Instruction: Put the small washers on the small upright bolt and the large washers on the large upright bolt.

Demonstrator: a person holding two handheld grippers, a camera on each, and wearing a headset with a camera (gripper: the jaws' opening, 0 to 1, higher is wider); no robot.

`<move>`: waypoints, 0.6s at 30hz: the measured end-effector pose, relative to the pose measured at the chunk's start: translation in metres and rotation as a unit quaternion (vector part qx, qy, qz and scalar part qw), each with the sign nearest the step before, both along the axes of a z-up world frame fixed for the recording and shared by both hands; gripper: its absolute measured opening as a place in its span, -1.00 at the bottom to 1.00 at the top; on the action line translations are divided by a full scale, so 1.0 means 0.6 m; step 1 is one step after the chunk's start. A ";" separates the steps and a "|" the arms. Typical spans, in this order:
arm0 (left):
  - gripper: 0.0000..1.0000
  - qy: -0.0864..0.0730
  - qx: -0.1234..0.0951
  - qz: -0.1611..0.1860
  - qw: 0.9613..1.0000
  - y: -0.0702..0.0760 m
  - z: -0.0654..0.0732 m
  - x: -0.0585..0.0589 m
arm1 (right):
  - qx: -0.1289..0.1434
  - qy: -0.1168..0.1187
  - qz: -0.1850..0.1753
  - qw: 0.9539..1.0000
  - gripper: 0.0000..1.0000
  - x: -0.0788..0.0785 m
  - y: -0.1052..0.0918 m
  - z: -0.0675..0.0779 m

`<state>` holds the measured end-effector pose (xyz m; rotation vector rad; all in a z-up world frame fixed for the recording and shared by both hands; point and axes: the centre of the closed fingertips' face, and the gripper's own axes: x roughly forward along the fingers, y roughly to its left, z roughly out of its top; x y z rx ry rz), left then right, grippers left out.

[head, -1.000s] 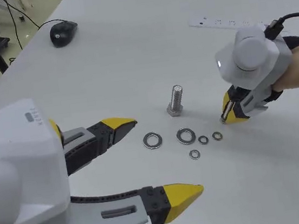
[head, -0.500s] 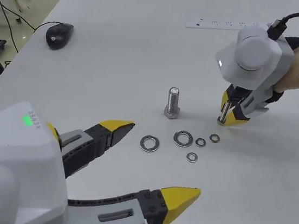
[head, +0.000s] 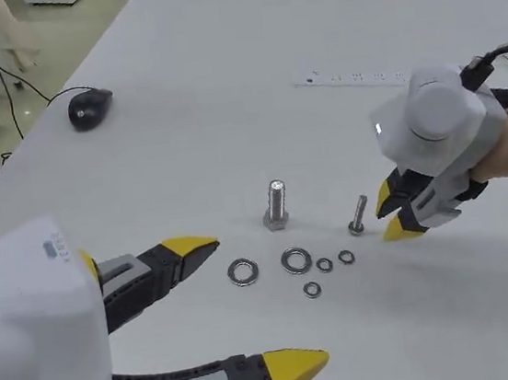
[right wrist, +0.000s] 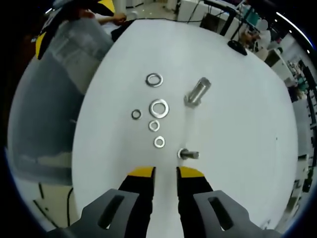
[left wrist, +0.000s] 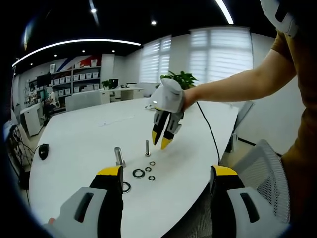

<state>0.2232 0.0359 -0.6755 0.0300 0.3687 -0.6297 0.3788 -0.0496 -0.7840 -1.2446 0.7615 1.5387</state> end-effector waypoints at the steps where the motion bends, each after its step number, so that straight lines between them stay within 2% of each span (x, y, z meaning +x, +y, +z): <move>1: 0.41 -0.002 0.000 -0.001 1.000 -0.002 0.004 -0.003 | 0.003 0.003 -0.003 1.000 -0.65 -0.009 0.000 0.003; 4: 0.41 -0.007 0.002 -0.003 1.000 -0.003 0.010 -0.006 | 0.009 0.005 -0.005 1.000 -0.65 -0.025 0.001 0.007; 10: 0.41 -0.004 0.010 -0.008 1.000 -0.005 0.006 -0.013 | 0.012 0.012 -0.011 1.000 -0.65 -0.050 0.002 0.000; 18: 0.41 -0.002 0.011 -0.007 1.000 0.002 0.004 -0.018 | 0.013 0.021 -0.017 1.000 -0.66 -0.056 0.007 -0.012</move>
